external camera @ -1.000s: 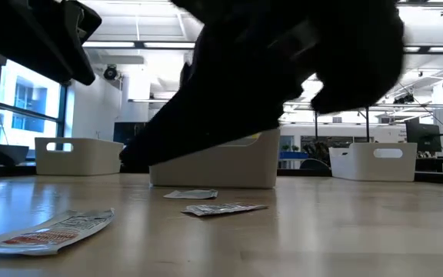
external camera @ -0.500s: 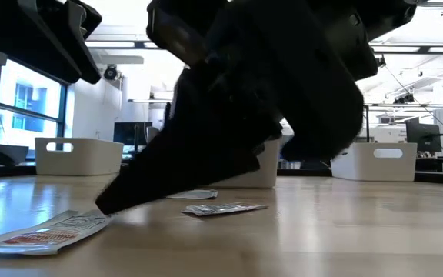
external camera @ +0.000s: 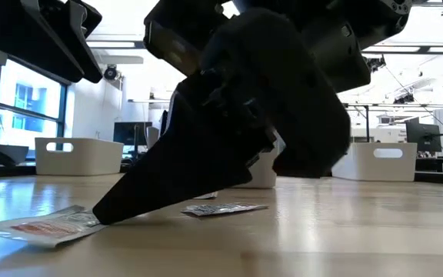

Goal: Pick & Place First Aid Supplies
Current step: Put the ointment pack into the white bin

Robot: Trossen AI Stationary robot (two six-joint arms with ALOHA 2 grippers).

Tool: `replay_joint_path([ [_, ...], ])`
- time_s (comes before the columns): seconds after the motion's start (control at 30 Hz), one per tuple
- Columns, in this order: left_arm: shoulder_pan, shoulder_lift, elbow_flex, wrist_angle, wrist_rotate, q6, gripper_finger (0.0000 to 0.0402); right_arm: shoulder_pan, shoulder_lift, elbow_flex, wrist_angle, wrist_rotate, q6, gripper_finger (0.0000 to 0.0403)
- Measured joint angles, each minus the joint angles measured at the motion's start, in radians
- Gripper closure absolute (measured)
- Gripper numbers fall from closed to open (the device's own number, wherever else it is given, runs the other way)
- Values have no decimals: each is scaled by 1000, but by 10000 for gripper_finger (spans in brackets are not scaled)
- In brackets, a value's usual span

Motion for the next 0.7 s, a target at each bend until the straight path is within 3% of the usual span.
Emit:
replay_joint_path([
  [0.17,0,0,0,-1,0,0,282,-14,-1,1,-30,4,40,295],
  [0.5,0,0,0,-2,1,-1,282,-16,-2,2,-63,21,44,394],
  [0.7,0,0,0,-3,1,-1,282,-14,-17,0,-87,32,61,400],
])
